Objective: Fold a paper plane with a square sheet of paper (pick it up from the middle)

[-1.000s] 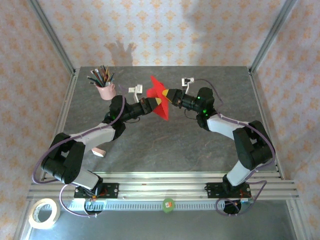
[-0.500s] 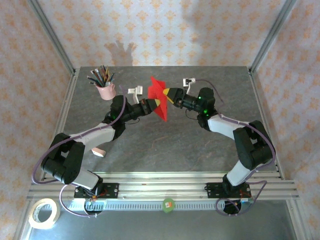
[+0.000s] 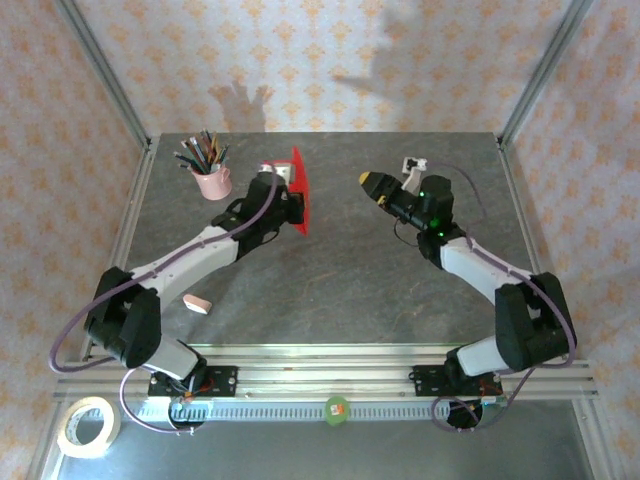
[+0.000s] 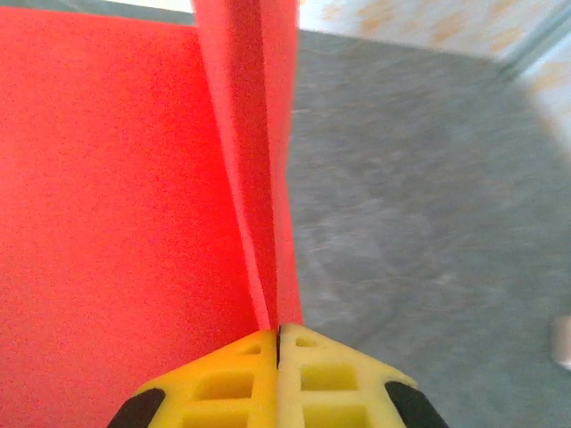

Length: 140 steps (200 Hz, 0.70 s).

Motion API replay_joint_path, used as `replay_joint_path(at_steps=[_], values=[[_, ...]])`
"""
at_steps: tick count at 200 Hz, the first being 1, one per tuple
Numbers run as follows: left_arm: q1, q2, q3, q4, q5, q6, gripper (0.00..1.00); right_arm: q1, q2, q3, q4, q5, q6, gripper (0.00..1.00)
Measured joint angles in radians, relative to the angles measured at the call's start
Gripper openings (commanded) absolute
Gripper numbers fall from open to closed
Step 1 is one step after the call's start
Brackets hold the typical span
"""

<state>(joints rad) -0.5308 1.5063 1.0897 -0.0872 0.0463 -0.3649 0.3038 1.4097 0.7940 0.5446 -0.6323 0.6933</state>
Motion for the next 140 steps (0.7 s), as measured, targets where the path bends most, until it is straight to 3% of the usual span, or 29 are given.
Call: replay_joint_path(at_steps=[61,102,140], values=[[-0.173,0.329,0.219,-0.321,-0.597,0.098,0.03,-0.034,-0.087,-0.026,-0.164,0.216,-0.093,0.54],[-0.232,0.505,0.271,-0.414,-0.806,0.111,0.03,-0.1,-0.139,-0.08,-0.196,0.278,-0.093,0.54],[-0.284,0.656,0.345,-0.445,-0.896,0.125,0.03,-0.124,-0.146,-0.106,-0.208,0.289,-0.089,0.54]])
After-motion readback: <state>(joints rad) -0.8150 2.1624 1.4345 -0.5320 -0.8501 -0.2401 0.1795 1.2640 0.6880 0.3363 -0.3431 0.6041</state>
